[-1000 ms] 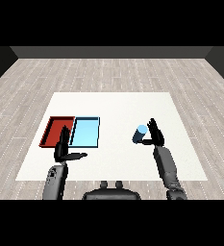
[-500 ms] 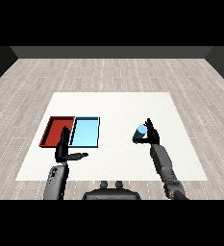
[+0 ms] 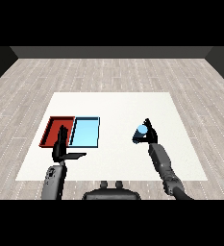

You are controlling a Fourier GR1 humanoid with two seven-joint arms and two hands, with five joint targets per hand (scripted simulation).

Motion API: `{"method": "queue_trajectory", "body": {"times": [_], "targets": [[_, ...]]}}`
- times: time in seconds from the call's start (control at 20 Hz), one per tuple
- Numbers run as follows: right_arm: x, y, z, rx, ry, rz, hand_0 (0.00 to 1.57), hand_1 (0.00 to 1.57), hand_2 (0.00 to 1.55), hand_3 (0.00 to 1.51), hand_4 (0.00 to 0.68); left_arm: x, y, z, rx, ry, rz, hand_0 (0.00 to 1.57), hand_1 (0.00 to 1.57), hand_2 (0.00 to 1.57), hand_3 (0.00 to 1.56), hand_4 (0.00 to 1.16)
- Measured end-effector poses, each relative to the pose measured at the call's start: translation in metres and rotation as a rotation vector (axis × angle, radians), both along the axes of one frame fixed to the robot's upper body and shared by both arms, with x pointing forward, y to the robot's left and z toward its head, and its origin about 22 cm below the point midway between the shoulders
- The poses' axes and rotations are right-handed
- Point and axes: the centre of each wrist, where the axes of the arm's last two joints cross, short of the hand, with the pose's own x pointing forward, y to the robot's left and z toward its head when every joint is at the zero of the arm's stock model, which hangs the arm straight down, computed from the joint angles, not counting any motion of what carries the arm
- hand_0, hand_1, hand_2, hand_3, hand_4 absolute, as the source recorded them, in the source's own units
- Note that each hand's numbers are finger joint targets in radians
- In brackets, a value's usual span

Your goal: Pick the blue can and put it in the blue box

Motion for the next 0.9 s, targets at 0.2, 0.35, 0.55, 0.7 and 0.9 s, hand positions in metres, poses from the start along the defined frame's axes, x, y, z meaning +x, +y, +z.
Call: {"method": "queue_trajectory", "body": {"times": [0.2,0.35,0.55,0.7,0.9], "targets": [[0.001,-0.004,0.002,0.008,0.002,0.008,0.0,0.0,0.0,0.0,0.0,0.004,-0.004,0.002,-0.005,0.001,0.0,0.0,0.0,0.0,0.0,0.0],[0.003,0.005,0.0,0.006,0.01,0.011,0.0,0.0,0.0,0.0,0.0,0.002,-0.007,0.001,-0.002,0.002,-0.003,0.0,0.0,0.0,0.0,0.0],[0.008,0.013,0.006,-0.001,0.01,0.002,0.0,0.0,0.0,0.0,0.0,0.001,-0.003,-0.002,-0.007,0.005,-0.004,0.0,0.0,0.0,0.0,0.0],[0.006,0.012,0.0,0.008,0.013,-0.008,0.0,0.0,0.5,0.0,0.0,0.004,-0.007,-0.005,-0.012,0.006,-0.008,0.0,0.0,0.0,0.0,0.0],[0.012,0.017,0.003,-0.046,0.04,-0.056,1.46,1.46,1.45,1.42,0.469,0.004,-0.002,0.002,-0.015,-0.006,-0.014,0.0,0.0,0.0,0.0,0.0]]}}
